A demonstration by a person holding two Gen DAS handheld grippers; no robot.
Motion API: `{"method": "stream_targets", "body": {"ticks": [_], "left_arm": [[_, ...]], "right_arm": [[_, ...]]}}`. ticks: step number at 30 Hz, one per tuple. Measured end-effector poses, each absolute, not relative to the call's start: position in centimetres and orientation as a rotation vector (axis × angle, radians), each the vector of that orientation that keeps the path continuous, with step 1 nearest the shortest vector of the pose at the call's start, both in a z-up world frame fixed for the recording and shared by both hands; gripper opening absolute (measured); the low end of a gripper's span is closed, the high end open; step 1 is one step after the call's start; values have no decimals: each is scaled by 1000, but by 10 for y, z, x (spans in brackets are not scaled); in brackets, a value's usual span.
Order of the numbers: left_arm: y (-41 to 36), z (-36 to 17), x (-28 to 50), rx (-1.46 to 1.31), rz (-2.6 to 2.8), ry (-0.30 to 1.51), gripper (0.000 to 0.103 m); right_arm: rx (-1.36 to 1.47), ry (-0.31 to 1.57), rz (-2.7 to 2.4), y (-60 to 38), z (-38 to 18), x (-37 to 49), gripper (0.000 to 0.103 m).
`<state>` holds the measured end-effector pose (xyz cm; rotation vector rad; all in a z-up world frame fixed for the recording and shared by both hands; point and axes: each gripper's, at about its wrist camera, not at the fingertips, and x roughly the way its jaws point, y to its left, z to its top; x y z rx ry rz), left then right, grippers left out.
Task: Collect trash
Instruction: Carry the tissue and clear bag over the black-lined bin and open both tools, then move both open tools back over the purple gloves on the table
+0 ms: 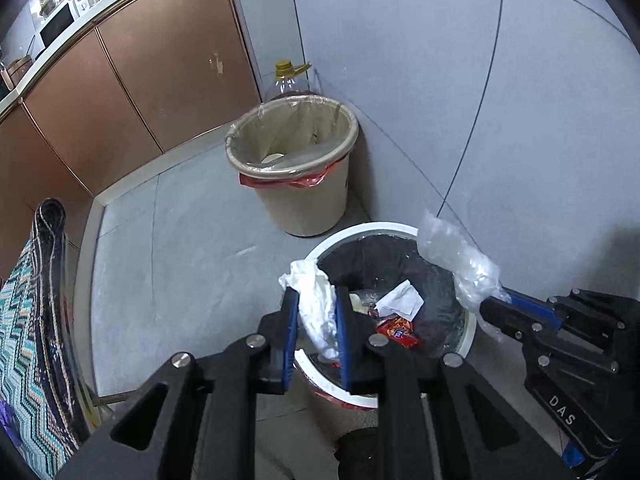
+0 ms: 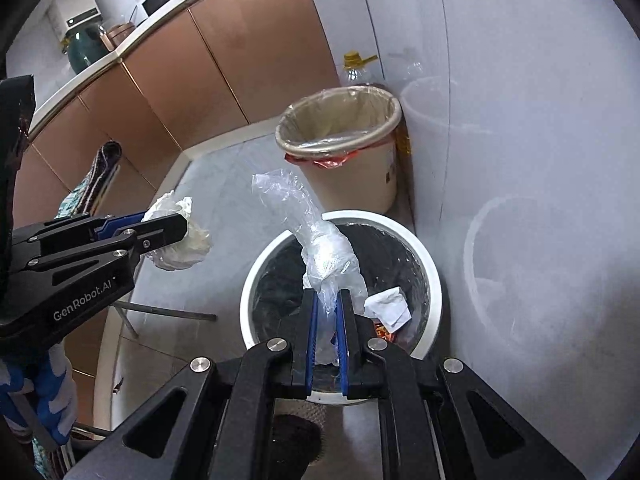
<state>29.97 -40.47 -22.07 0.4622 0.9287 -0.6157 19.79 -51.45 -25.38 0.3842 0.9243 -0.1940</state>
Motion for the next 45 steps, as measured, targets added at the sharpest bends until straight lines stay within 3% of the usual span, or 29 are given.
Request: {"method": "stream_targets", "body": {"ticks": [10,14,24,40,45], "left_arm": [[-414,-237,311,463,-607,969,23],[-416,-240,311,464,-604,968,38],[-415,-229,302,464,-618,946,47],[-359,-151,249,395,-623,752,48],[-328,-119,226,368,-617,702,48]], "right_arm": [[385,967,-221,-519,-273,204,14],[391,976,-234,-519,-278,202,23],[380,980,-249,-515,-276,192,30],[336,877,-261,-479,-214,158,47],[307,820,-252,-461,-182,137,48]]}}
